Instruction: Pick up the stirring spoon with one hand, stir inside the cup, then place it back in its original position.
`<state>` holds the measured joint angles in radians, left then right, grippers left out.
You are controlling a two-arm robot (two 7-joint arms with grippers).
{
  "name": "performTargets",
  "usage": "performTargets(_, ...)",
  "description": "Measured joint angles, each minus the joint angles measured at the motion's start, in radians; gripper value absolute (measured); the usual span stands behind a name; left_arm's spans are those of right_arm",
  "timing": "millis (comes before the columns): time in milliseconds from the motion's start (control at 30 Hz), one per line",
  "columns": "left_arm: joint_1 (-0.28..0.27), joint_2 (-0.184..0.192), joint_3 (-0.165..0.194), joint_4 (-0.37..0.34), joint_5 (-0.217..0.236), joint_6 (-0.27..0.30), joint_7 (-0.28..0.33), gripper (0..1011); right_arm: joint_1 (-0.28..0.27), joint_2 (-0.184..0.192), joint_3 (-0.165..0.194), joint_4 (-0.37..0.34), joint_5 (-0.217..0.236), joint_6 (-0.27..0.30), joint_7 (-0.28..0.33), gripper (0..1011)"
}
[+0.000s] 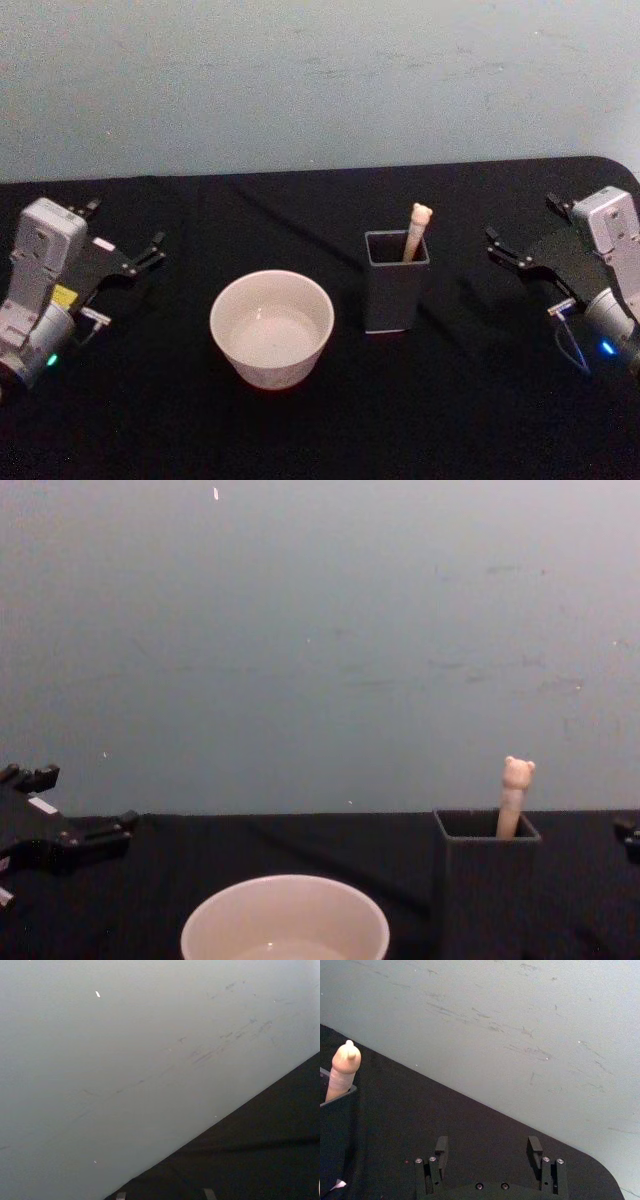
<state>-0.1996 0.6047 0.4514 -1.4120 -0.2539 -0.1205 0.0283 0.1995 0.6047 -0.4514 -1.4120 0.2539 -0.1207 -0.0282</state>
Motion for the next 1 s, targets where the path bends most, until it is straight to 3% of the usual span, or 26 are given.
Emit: performTargets(1000, 0.000, 0.000, 0.000, 0.000, 0.000, 0.000, 0.000, 1001, 0.000, 0.000, 0.000, 0.000, 0.000, 0.000, 0.000, 1000)
